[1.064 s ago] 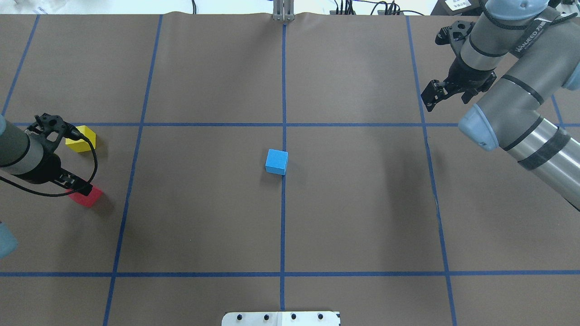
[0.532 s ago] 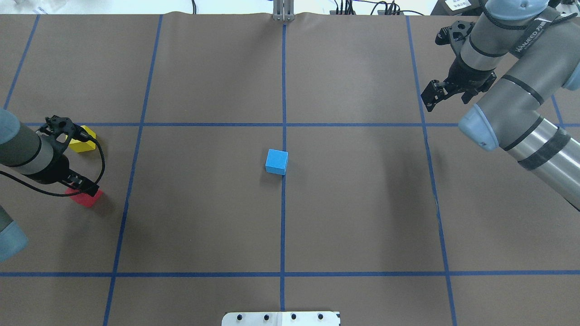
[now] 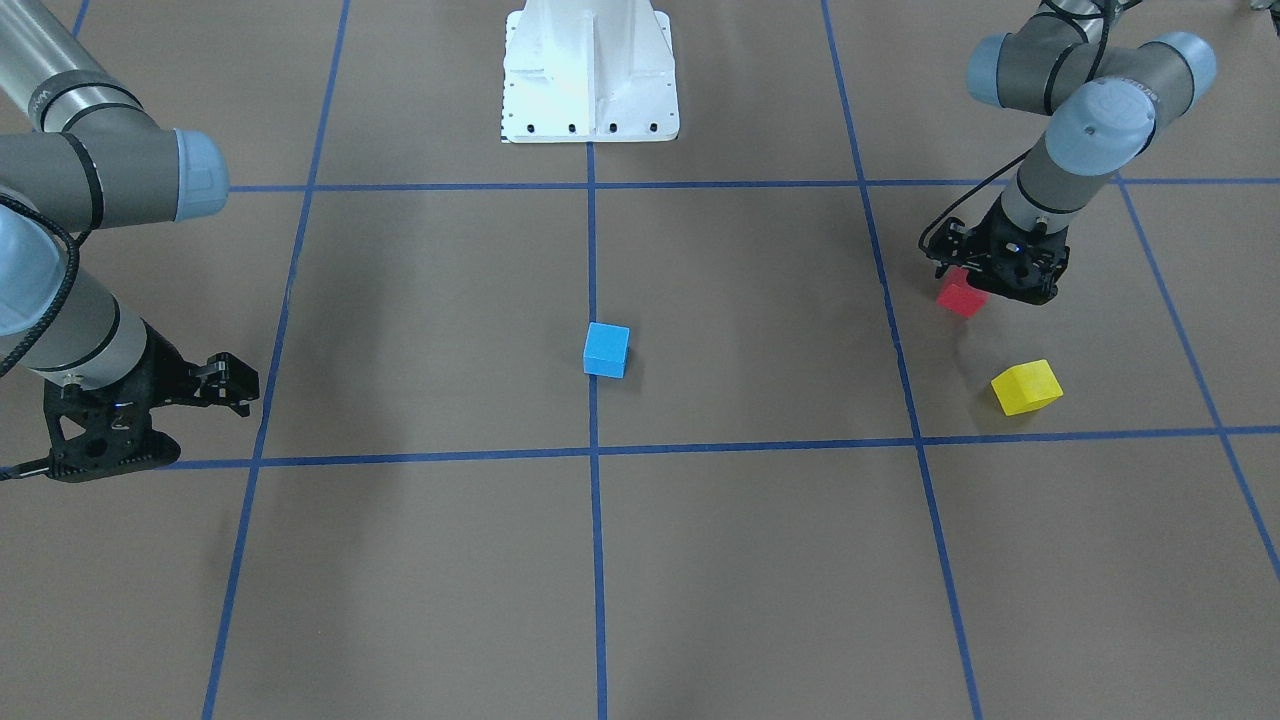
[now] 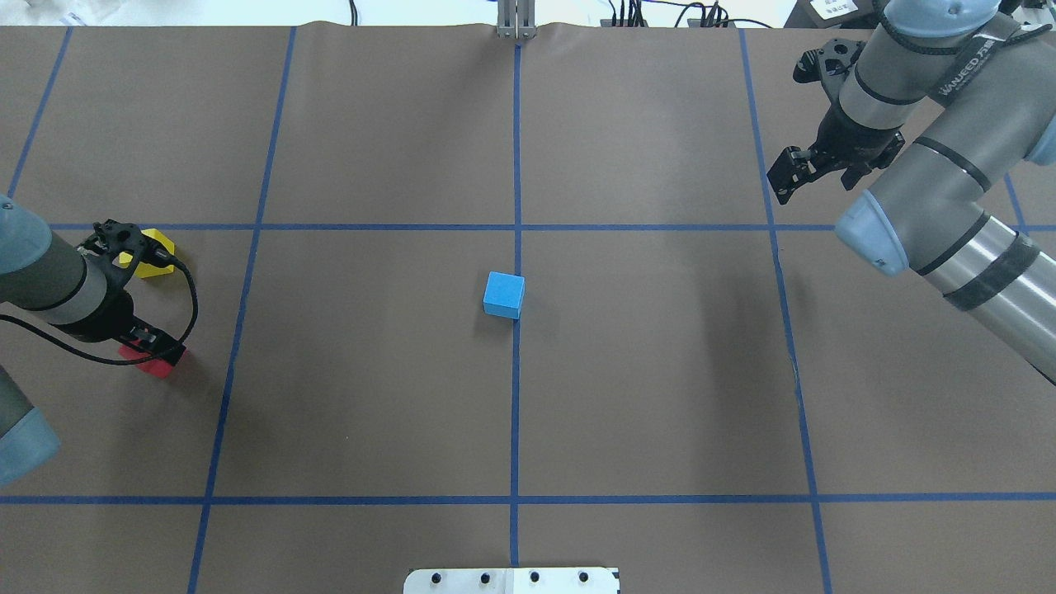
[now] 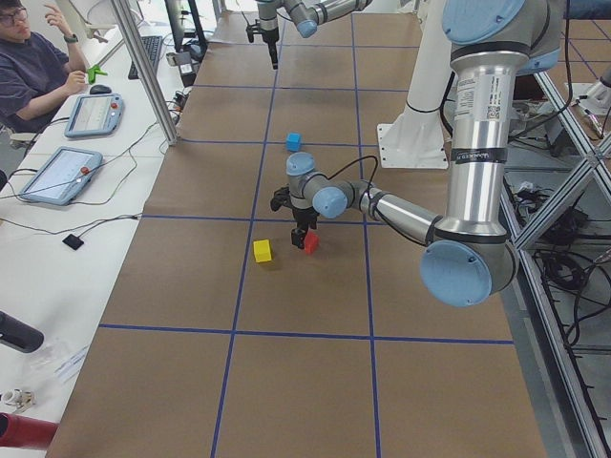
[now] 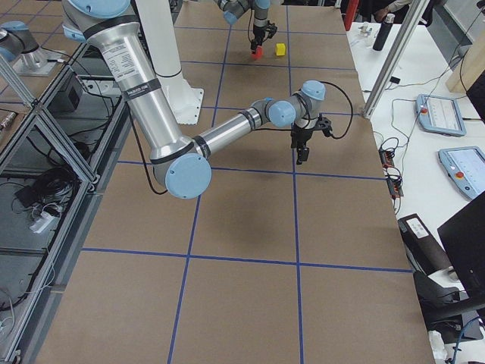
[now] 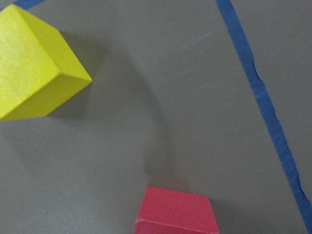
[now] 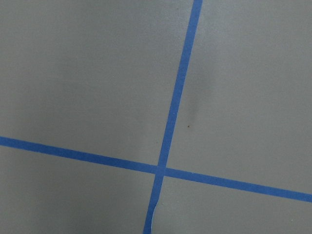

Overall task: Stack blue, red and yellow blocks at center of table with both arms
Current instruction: 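Lower the left gripper onto the red cube and close it while the right arm rests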

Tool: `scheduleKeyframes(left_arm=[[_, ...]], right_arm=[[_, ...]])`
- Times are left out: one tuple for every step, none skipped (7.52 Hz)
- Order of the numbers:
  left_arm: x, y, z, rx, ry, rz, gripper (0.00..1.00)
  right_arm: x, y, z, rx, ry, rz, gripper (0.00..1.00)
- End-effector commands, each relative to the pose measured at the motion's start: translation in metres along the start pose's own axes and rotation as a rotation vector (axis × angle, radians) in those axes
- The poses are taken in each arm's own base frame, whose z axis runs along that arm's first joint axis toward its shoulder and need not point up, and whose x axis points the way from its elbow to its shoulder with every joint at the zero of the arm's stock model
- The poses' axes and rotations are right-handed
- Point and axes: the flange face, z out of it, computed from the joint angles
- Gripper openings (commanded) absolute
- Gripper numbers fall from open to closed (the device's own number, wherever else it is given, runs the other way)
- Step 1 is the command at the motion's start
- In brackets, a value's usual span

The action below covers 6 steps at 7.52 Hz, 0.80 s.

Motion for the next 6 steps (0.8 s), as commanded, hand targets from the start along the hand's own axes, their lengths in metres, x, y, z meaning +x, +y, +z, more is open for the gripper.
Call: scheduleKeyframes(left_arm=[[0.003,0.002,0.005,-0.01,0.0,0.004,0.92],[0.003,0.002,0.004,-0.008,0.001,0.005,0.66],[0.004,0.001,0.003,-0.007,0.002,0.006,0.34],[0.009,0.001,-0.004,0.004,0.011,0.013,0.0],[0.017,0.003,-0.013,-0.008,0.057,0.016,0.0],[0.029,0.006,-0.035,-0.028,0.106,0.01,0.0]], right_arm=[[-0.001,0.0,-0.001,0.001,-0.002,-0.001,0.99],[0.0,-0.001,-0.001,0.002,-0.002,0.0,0.99],[0.0,-0.001,-0.001,0.001,-0.001,-0.001,0.99],[0.002,-0.001,-0.003,-0.001,-0.009,0.003,0.99],[0.007,-0.002,-0.006,-0.001,-0.018,0.01,0.99],[0.012,-0.003,-0.008,0.0,-0.017,0.017,0.99]])
